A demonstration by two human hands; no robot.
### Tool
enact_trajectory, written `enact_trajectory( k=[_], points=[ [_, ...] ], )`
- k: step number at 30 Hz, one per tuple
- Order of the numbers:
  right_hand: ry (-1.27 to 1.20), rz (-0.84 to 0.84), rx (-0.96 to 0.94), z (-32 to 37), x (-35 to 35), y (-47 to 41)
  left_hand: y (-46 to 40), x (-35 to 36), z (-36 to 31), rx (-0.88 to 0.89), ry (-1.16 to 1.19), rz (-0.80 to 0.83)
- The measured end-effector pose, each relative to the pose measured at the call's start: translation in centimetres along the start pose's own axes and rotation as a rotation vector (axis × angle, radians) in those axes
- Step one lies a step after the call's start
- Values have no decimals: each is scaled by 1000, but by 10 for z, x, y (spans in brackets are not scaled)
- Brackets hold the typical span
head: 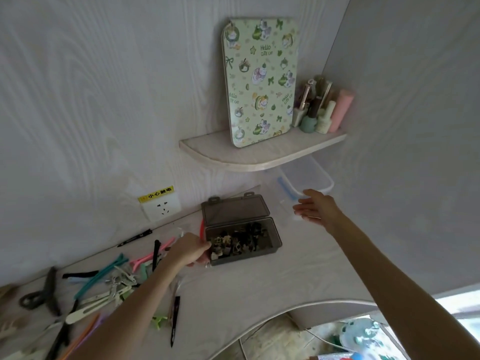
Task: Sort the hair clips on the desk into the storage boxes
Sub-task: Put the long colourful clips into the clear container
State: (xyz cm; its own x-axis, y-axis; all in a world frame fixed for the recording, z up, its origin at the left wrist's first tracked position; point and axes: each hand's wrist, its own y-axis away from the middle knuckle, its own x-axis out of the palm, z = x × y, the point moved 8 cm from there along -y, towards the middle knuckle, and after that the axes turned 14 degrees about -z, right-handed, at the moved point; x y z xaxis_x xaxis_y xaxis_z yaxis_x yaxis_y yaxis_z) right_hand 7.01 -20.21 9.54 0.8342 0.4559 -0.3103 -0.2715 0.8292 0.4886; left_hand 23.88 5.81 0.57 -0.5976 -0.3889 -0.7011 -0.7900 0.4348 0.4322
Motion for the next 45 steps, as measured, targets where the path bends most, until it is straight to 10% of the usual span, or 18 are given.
enact_trajectory(
  k=[22,38,45],
  points=[
    [580,386,-102,-39,-21,44,1,30,-21,-35,320,-78],
    [867,804,-212,-74,105,93,80,-33,80,-323,547,159],
    [537,611,-73,-96,166,103,97,-60,122,-331,658,-71]
  ],
)
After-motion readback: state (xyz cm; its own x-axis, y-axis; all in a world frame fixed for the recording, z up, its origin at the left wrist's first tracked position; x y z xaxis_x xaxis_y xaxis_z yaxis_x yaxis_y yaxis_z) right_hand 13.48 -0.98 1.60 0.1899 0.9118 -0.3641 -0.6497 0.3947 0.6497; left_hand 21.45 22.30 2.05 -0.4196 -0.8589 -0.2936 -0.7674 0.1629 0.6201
